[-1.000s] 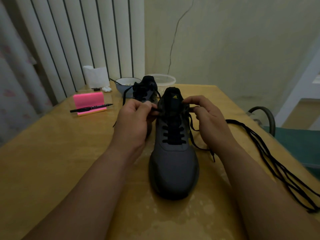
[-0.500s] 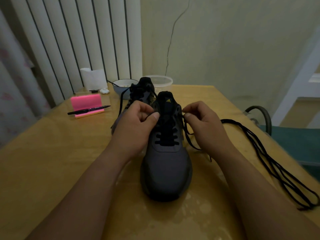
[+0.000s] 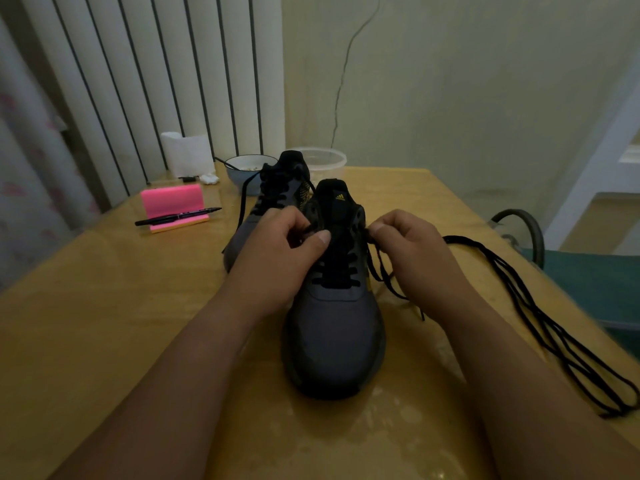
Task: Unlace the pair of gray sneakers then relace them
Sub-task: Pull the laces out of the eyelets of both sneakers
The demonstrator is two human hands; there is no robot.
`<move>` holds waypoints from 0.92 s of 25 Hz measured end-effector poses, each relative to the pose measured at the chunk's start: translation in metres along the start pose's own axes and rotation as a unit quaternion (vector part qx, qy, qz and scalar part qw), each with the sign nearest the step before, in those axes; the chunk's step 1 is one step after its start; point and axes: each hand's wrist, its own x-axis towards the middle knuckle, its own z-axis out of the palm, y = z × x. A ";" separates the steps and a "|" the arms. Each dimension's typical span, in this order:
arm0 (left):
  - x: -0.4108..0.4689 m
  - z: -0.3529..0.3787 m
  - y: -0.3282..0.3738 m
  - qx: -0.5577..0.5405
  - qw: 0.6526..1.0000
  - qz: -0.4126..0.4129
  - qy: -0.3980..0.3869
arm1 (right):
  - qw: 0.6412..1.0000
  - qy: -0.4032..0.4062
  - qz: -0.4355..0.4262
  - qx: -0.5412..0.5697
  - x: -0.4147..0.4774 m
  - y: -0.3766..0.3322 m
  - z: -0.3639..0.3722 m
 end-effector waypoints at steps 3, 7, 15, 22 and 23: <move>0.000 0.000 0.001 -0.122 0.991 -0.050 0.012 | 0.995 -0.001 0.047 0.092 0.001 0.000 -0.002; 0.003 -0.004 0.004 -0.315 0.943 -0.106 0.025 | 0.961 0.009 0.081 0.264 0.005 0.003 -0.008; 0.007 -0.004 0.002 -0.537 0.830 -0.137 -0.064 | 0.997 0.011 -0.037 0.065 -0.004 0.002 0.001; 0.010 -0.022 0.002 -0.626 0.768 -0.136 0.007 | 0.999 -0.023 -0.036 0.029 -0.002 0.012 0.005; 0.010 -0.025 0.003 -0.585 0.799 -0.138 0.023 | 0.999 -0.025 -0.037 0.027 -0.002 0.013 0.005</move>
